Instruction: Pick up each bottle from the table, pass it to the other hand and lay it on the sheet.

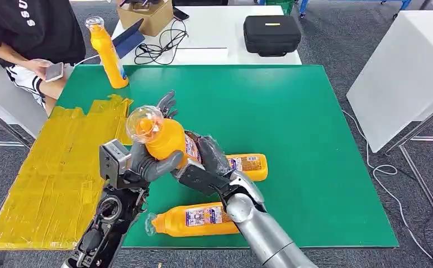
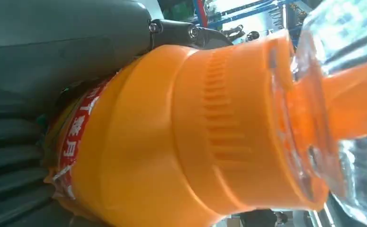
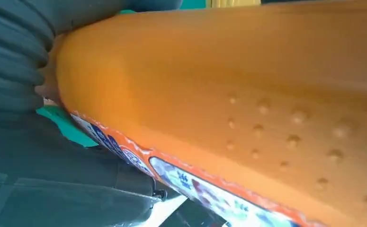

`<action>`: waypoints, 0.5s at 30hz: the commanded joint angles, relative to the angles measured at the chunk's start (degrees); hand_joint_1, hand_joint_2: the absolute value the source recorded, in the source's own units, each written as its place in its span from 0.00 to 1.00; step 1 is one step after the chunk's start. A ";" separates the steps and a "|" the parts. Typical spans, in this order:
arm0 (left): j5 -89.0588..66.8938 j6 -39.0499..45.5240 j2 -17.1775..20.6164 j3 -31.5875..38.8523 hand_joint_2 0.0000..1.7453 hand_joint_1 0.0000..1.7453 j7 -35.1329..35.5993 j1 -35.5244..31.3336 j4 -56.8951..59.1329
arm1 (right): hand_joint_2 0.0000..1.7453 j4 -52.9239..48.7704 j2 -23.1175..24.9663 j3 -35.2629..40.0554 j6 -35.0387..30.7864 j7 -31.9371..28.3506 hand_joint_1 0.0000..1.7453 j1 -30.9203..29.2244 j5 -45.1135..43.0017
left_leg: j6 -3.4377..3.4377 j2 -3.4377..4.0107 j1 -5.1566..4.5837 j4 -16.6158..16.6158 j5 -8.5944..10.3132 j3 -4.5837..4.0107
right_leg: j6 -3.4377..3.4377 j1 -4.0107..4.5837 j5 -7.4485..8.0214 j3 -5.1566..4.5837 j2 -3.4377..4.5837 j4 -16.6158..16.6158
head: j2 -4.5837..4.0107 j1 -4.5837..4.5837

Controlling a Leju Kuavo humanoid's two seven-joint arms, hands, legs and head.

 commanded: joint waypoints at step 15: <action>1.56 0.56 -1.01 1.77 1.00 1.00 0.01 -1.79 4.09 | 1.00 4.53 -0.23 4.64 1.31 -0.19 1.00 -2.90 -0.10 | -0.07 0.16 0.05 0.00 -0.14 0.29 | 0.07 0.05 -0.08 0.31 0.04 -0.06 | 0.00 0.00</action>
